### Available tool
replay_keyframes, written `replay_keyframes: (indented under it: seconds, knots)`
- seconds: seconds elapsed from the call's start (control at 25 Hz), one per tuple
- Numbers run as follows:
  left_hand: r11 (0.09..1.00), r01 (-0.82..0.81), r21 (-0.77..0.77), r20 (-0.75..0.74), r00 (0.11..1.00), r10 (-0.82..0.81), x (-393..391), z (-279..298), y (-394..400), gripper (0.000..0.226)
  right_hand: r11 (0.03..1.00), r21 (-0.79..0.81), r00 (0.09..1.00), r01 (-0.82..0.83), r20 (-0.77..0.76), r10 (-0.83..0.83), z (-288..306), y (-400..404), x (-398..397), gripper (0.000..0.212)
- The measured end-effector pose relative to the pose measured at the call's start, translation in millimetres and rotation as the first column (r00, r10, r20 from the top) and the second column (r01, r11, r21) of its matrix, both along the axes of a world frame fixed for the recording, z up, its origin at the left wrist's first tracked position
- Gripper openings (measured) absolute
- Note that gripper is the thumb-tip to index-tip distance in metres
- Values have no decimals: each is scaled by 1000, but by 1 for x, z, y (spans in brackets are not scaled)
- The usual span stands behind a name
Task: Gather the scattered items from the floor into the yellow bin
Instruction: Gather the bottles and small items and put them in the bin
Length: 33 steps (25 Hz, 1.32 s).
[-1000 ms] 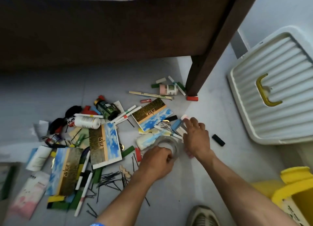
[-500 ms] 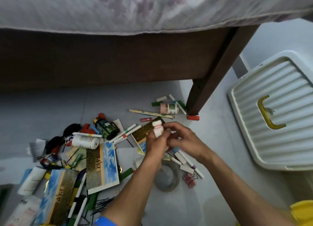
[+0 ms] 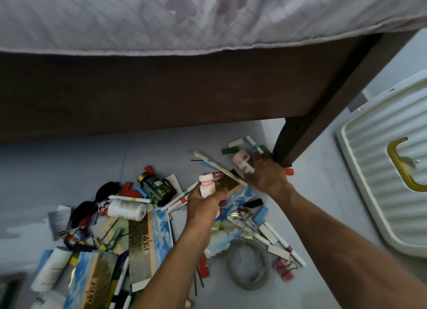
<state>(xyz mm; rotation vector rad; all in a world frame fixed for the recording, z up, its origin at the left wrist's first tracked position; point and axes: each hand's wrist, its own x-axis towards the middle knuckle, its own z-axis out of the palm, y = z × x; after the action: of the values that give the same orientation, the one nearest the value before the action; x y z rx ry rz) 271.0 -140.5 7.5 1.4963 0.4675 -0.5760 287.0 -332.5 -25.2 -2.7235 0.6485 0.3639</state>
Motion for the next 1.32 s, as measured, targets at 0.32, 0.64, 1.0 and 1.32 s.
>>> replay_keyframes:
  seconds: [0.32, 0.64, 1.0, 1.32]
  knots:
    - [984, -79, -160, 39, 996, 86, -2, 10, -24, 44, 573, 816, 960, -78, 218, -179, 30, 41, -55, 47]
    - [998, -39, -58, 25, 999, 41, 10, -6, 3, 47, 984, 128, 991, -126, 56, 120, 7, -7, 22, 76]
    - [1000, -9, -29, 5, 1000, 9, 22, -25, 42, 43, 984, 103, 990, -144, 23, 142, -41, 28, 0, 93]
    - [1000, 1, -31, 27, 1000, 0, 17, -21, 42, 41, 950, 114, 956, -291, -3, 293, -30, 38, 59, 84]
